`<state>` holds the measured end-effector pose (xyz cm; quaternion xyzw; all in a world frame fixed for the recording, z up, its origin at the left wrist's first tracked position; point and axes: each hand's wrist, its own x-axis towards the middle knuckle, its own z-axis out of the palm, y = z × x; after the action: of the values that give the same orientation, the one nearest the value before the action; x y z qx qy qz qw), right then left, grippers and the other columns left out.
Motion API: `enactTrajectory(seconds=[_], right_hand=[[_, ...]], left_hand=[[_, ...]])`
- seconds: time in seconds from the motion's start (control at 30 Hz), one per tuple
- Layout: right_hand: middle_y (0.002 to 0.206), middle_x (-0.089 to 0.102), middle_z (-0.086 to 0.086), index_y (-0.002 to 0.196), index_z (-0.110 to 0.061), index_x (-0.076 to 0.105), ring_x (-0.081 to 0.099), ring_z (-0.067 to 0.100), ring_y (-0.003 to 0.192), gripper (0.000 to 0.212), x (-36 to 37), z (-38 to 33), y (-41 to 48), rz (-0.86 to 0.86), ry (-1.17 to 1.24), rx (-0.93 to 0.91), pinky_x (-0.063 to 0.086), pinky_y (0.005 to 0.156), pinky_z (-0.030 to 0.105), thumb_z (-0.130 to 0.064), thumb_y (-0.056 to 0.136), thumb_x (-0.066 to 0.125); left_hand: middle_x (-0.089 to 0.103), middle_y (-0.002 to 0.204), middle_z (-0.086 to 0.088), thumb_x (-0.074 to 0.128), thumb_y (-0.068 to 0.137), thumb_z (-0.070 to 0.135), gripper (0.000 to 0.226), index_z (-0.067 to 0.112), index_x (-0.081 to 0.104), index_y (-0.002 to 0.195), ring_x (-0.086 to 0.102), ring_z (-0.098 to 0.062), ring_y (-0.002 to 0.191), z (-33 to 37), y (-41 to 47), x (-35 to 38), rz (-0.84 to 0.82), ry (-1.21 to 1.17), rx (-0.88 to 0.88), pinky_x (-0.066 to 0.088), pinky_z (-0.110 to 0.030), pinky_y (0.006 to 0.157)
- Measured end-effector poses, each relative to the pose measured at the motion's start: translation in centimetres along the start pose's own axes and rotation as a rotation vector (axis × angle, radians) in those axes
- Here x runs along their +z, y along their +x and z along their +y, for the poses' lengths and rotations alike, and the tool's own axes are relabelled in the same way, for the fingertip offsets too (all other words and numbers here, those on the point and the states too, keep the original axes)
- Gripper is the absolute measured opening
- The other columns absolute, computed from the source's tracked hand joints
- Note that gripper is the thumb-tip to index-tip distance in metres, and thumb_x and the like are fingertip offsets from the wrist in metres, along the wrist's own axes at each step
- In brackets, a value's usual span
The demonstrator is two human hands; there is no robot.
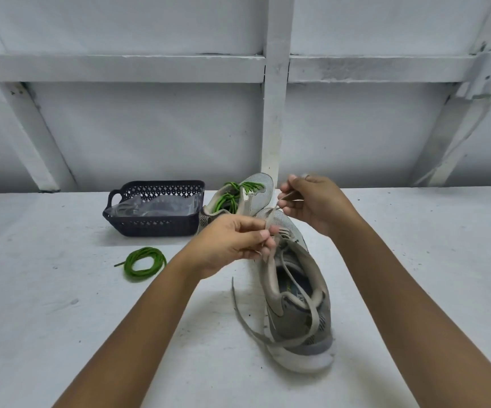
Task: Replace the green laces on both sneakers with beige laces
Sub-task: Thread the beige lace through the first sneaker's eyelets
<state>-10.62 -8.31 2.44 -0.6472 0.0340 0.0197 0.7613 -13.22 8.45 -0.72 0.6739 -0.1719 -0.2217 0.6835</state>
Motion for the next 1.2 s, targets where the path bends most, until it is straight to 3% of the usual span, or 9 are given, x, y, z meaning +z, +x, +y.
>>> enactTrajectory(seconds=[0.07, 0.2, 0.4, 0.5, 0.57, 0.7, 0.8, 1.03, 1.2], right_hand=[[0.065, 0.056, 0.008, 0.080, -0.005, 0.058, 0.058, 0.008, 0.045, 0.036, -0.2, 0.1, -0.2, -0.043, -0.066, 0.030, 0.047, 0.045, 0.019, -0.027, 0.101, 0.040], [0.075, 0.063, -0.002, 0.075, -0.013, 0.065, 0.052, 0.009, 0.062, 0.054, -0.8, 0.9, -0.9, -0.020, -0.627, 0.021, 0.037, 0.056, 0.024, -0.044, 0.101, 0.029], [0.056, 0.045, 0.004, 0.065, -0.005, 0.057, 0.044, 0.015, 0.054, 0.053, -0.6, 3.2, -1.8, -0.082, -1.210, -0.057, 0.032, 0.054, 0.027, -0.049, 0.093, 0.047], [0.054, 0.043, 0.003, 0.059, -0.008, 0.052, 0.042, 0.013, 0.051, 0.052, -0.2, 3.6, -1.7, -0.061, -1.133, -0.017, 0.031, 0.050, 0.025, -0.048, 0.091, 0.051], [0.059, 0.050, 0.002, 0.072, -0.005, 0.065, 0.045, 0.012, 0.053, 0.040, -0.4, 3.9, -1.5, -0.053, -0.987, 0.063, 0.034, 0.051, 0.023, -0.039, 0.091, 0.056], [0.071, 0.064, 0.012, 0.078, -0.004, 0.068, 0.058, 0.019, 0.063, 0.012, -1.6, 5.1, -1.3, -0.064, -0.481, 0.183, 0.050, 0.067, 0.026, -0.007, 0.087, 0.061], [0.060, 0.067, 0.007, 0.078, -0.002, 0.066, 0.063, 0.013, 0.053, 0.013, -2.1, 5.9, -1.4, -0.062, -0.211, 0.217, 0.053, 0.058, 0.019, 0.004, 0.086, 0.058], [0.055, 0.066, 0.004, 0.077, -0.002, 0.065, 0.062, 0.009, 0.049, 0.015, -2.0, 6.2, -1.3, -0.063, -0.126, 0.206, 0.052, 0.054, 0.016, 0.006, 0.086, 0.056], [0.056, 0.066, 0.004, 0.076, -0.002, 0.064, 0.062, 0.010, 0.049, 0.016, -2.0, 6.4, -1.3, -0.075, -0.115, 0.204, 0.052, 0.054, 0.017, 0.006, 0.087, 0.055]], left_hand=[[0.070, 0.069, 0.000, 0.050, 0.091, -0.002, 0.015, 0.004, 0.064, 0.094, 0.064, -0.006, 0.060, 0.2, -0.3, -0.4, 0.043, -0.058, 0.000, 0.052, -0.016, 0.060], [0.073, 0.074, -0.006, 0.055, 0.088, 0.000, 0.009, 0.005, 0.062, 0.087, 0.069, -0.010, 0.061, 0.0, 0.0, -1.2, 0.304, -0.288, 0.035, 0.056, -0.020, 0.058], [0.063, 0.057, 0.000, 0.062, 0.086, 0.002, 0.006, 0.005, 0.065, 0.082, 0.058, -0.005, 0.049, -1.3, 0.9, -1.4, 0.556, -0.348, 0.086, 0.051, -0.018, 0.049], [0.064, 0.056, 0.003, 0.061, 0.087, 0.000, 0.015, 0.009, 0.065, 0.075, 0.059, -0.003, 0.051, -2.0, 1.5, -0.8, 0.576, -0.250, 0.099, 0.051, -0.017, 0.054], [0.064, 0.058, 0.003, 0.060, 0.087, -0.002, 0.018, 0.010, 0.065, 0.074, 0.059, -0.001, 0.051, -2.5, 1.9, -0.2, 0.580, -0.209, 0.100, 0.049, -0.014, 0.053], [0.063, 0.065, -0.001, 0.060, 0.087, -0.003, 0.020, 0.012, 0.065, 0.074, 0.059, -0.001, 0.054, -3.6, 2.5, 0.7, 0.591, -0.140, 0.107, 0.048, -0.013, 0.053], [0.062, 0.066, -0.001, 0.061, 0.086, -0.004, 0.023, 0.014, 0.064, 0.072, 0.058, 0.002, 0.054, -4.1, 2.9, 1.3, 0.593, -0.055, 0.147, 0.047, -0.012, 0.054], [0.065, 0.066, 0.005, 0.064, 0.085, 0.001, 0.024, 0.021, 0.065, 0.071, 0.060, -0.010, 0.067, -5.3, 3.8, 1.8, 0.617, 0.069, 0.198, 0.051, -0.031, 0.073], [0.065, 0.065, 0.003, 0.065, 0.084, 0.004, 0.023, 0.022, 0.064, 0.070, 0.060, -0.013, 0.067, -5.6, 4.0, 1.8, 0.635, 0.144, 0.216, 0.051, -0.037, 0.073]])
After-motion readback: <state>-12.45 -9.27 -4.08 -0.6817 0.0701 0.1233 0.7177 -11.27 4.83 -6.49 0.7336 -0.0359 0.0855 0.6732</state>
